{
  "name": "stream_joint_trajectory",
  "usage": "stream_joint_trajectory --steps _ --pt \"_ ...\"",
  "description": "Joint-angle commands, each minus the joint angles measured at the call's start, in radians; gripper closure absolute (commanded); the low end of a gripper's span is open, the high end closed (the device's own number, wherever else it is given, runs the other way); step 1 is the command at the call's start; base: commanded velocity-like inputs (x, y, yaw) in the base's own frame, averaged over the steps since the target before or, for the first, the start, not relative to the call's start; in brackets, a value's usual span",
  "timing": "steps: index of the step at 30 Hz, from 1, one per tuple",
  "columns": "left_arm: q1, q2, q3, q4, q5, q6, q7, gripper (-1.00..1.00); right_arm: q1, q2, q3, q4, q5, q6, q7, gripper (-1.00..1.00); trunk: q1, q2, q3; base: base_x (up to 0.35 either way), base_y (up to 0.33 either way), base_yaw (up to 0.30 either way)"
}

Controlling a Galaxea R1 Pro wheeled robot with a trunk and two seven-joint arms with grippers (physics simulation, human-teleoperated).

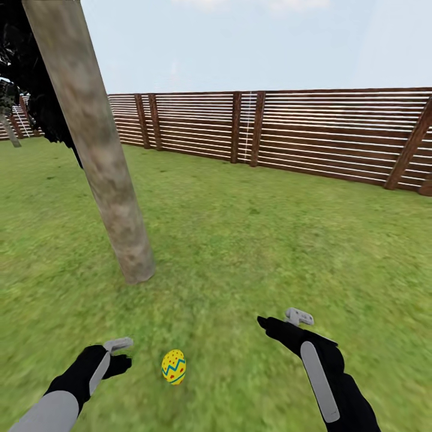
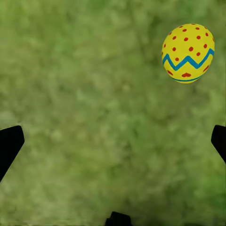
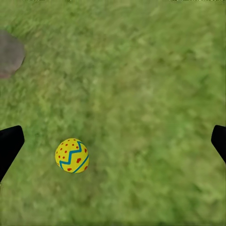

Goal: Take the three Easter eggs out of the wicker basket on the lawn in the garden, then place them on the lawn next to a single tree (choose any tree) so that all three eggs are next to the same tree and none are left in the basket.

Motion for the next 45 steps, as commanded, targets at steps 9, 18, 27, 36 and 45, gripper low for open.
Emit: stream_joint_trajectory --steps 9,18,27,36,45 --pt "-0.001 -0.004 0.004 0.035 0.001 0.004 0.003 -1.0 -0.001 -0.001 -0.006 -0.001 -0.011 0.003 -0.007 -1.0 -0.035 0.063 0.027 0.0 0.0 0.045" --pt "-0.001 -0.005 0.004 0.036 0.001 0.005 0.002 -1.0 -0.001 0.004 0.001 0.004 -0.011 0.002 -0.009 -1.0 -0.069 0.126 0.056 0.0 0.0 0.184" --pt "-0.001 -0.007 0.004 0.035 0.0 0.005 0.003 -1.0 -0.001 0.004 0.003 0.006 -0.011 0.001 -0.009 -1.0 -0.073 0.133 0.059 0.0 0.0 0.22" --pt "-0.001 -0.007 0.004 0.034 -0.001 0.004 0.001 -1.0 -0.001 0.004 0.004 0.006 -0.011 0.001 -0.008 -1.0 -0.073 0.133 0.059 -0.126 0.0 0.274" --pt "-0.001 -0.007 0.004 0.034 -0.001 0.004 0.0 -1.0 -0.001 0.006 0.006 0.007 -0.011 0.001 -0.009 -1.0 -0.073 0.133 0.059 -0.027 0.0 0.281"
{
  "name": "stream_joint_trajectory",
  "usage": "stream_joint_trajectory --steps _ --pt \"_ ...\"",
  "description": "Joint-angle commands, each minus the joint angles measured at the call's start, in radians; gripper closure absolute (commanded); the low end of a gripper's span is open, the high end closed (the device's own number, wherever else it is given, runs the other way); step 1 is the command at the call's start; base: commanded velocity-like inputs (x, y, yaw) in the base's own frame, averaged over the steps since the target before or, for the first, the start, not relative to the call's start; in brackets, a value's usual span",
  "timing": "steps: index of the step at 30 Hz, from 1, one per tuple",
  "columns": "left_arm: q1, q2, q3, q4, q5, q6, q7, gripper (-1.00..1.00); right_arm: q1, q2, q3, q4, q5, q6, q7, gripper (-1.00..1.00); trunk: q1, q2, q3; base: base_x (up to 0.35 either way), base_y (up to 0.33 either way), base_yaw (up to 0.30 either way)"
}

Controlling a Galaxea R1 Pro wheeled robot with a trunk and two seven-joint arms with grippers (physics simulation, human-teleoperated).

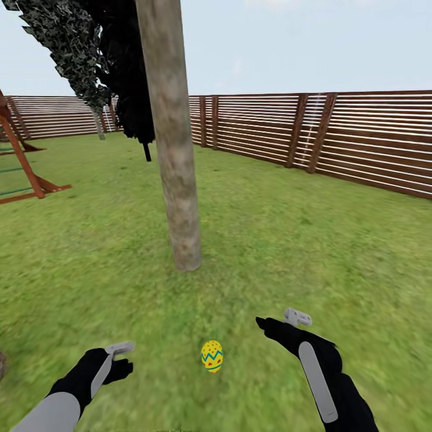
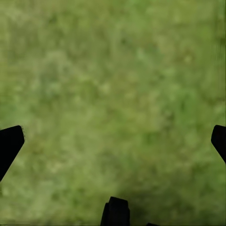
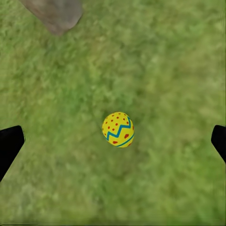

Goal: Take the three Easter eggs out of the wicker basket on the lawn in the garden, then place them on the lawn next to a single tree (choose any tree) so that all three eggs are next to the same tree and none are left in the basket.

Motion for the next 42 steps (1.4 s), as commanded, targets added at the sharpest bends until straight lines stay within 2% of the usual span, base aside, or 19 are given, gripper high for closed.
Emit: stream_joint_trajectory --steps 1,16,24,30,36,42 --pt "-0.001 -0.001 0.003 -0.001 0.0 0.005 0.002 -1.0 0.0 0.001 -0.001 -0.001 -0.011 0.004 -0.008 -1.0 0.0 0.0 -0.001 -0.002 0.0 0.281" --pt "-0.001 -0.001 0.003 -0.001 0.0 0.006 0.002 -1.0 0.0 0.004 0.001 -0.001 -0.011 0.006 -0.008 -1.0 0.0 0.0 -0.001 0.0 0.0 0.282" --pt "-0.001 -0.001 0.002 -0.002 0.0 0.005 0.002 -1.0 0.0 0.004 0.042 -0.001 -0.009 0.003 -0.01 -1.0 0.0 0.0 -0.001 0.0 0.0 0.282" --pt "-0.001 -0.001 0.002 -0.003 0.0 0.006 0.002 -1.0 0.0 0.004 0.049 -0.001 -0.006 0.002 -0.01 -1.0 0.0 0.0 0.004 0.0 0.0 0.263" --pt "-0.001 0.0 0.002 -0.003 0.0 0.008 0.002 -1.0 0.0 0.004 0.076 -0.001 -0.002 0.0 -0.011 -1.0 0.0 0.0 0.011 0.0 0.0 0.217" --pt "-0.001 0.0 0.002 -0.003 0.0 0.008 0.002 -1.0 0.0 0.004 0.081 -0.001 -0.002 -0.001 -0.011 -1.0 0.0 0.0 0.018 0.0 0.0 0.207"
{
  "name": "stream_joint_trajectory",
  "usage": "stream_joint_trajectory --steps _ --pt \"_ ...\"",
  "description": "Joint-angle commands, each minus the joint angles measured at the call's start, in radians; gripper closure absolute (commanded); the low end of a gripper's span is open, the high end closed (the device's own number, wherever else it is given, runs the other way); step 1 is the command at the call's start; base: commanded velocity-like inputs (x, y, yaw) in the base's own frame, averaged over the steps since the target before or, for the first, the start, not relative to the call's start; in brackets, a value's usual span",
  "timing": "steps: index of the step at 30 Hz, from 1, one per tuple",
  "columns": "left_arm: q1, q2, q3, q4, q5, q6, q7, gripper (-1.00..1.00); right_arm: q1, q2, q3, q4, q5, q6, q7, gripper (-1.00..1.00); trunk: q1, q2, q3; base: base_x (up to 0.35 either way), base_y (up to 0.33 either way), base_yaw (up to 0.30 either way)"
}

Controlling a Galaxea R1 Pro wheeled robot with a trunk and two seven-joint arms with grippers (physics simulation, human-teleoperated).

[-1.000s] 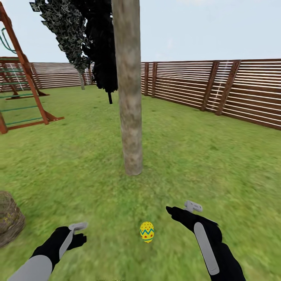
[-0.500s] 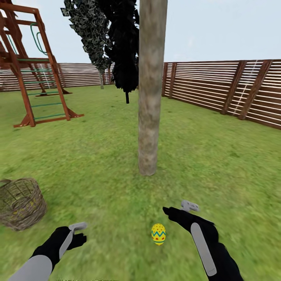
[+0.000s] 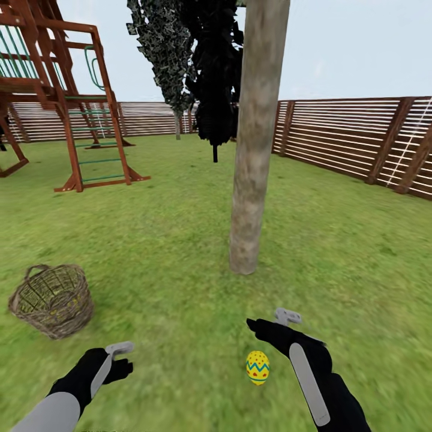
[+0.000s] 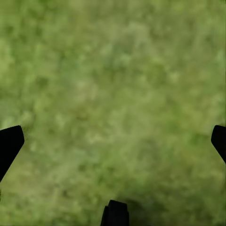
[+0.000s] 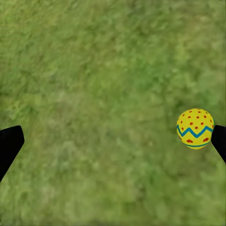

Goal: Take the three Easter eggs out of the wicker basket on the lawn in the garden, then place them on the lawn next to a single tree (choose any tree) so that all three eggs are next to the same tree and none are left in the basket.

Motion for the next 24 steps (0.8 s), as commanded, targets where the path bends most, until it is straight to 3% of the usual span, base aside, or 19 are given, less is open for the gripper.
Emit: stream_joint_trajectory --steps 1,11,15,24 --pt "0.0 0.0 0.004 -0.001 0.0 0.005 0.002 -1.0 -0.001 0.0 0.001 -0.001 -0.011 0.002 -0.01 -1.0 0.0 0.0 0.0 0.0 0.0 0.206" --pt "0.0 0.0 0.005 -0.001 0.0 0.008 0.002 -1.0 -0.001 0.0 0.007 -0.002 -0.01 -0.009 -0.01 -1.0 -0.038 0.07 0.044 0.0 0.0 0.206" --pt "0.0 0.0 0.005 0.0 0.001 0.008 0.003 -1.0 -0.001 0.0 0.035 -0.004 -0.008 -0.009 -0.01 -1.0 -0.054 0.098 0.062 0.0 0.0 0.203" --pt "0.0 0.0 0.005 0.0 0.002 0.009 0.003 -1.0 -0.001 0.0 0.051 -0.006 -0.008 -0.01 -0.01 -1.0 -0.081 0.147 0.088 0.0 0.0 0.113"
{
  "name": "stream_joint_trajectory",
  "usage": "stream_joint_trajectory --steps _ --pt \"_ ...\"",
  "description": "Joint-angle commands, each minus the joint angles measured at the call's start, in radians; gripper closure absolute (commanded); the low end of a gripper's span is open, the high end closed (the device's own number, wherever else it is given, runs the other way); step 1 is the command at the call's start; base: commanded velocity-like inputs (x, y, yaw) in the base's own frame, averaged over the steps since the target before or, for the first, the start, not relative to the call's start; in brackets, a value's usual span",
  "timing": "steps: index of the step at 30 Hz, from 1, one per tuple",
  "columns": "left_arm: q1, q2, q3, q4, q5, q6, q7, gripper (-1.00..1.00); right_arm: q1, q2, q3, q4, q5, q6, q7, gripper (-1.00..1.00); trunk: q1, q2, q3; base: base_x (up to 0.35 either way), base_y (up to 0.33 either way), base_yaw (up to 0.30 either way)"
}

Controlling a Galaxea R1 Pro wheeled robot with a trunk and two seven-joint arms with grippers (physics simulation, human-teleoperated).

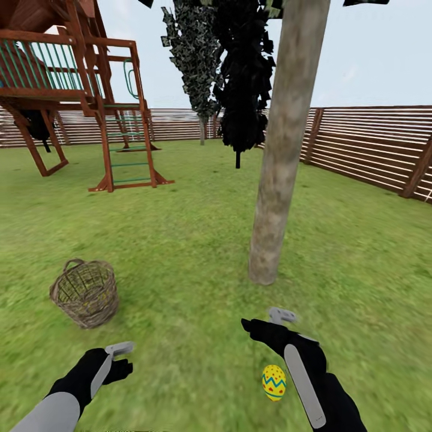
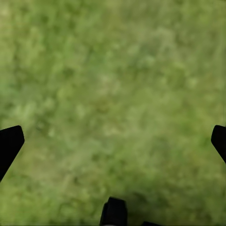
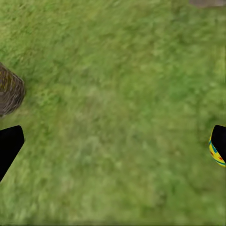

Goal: Take the three Easter eggs out of the wicker basket on the lawn in the garden, then place them on the lawn next to a single tree (choose any tree) so that all three eggs are next to the same tree and none are left in the basket.

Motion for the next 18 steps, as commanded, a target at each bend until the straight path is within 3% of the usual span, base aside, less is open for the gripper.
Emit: stream_joint_trajectory --steps 1,7,18 --pt "0.0 -0.001 0.004 -0.001 0.0 0.005 0.002 -1.0 -0.001 0.0 0.007 -0.001 -0.011 0.003 -0.01 -1.0 0.0 -0.001 0.0 0.0 0.0 0.223" --pt "0.0 -0.002 0.004 -0.002 0.0 0.002 0.001 -1.0 -0.001 0.0 0.036 -0.001 -0.009 0.001 -0.011 -1.0 0.0 -0.001 0.004 0.0 0.0 0.251" --pt "0.0 -0.002 0.004 -0.002 -0.001 0.004 0.001 -1.0 -0.001 0.0 0.04 0.0 -0.01 0.001 -0.011 -1.0 0.0 -0.001 0.012 0.0 0.0 0.261"
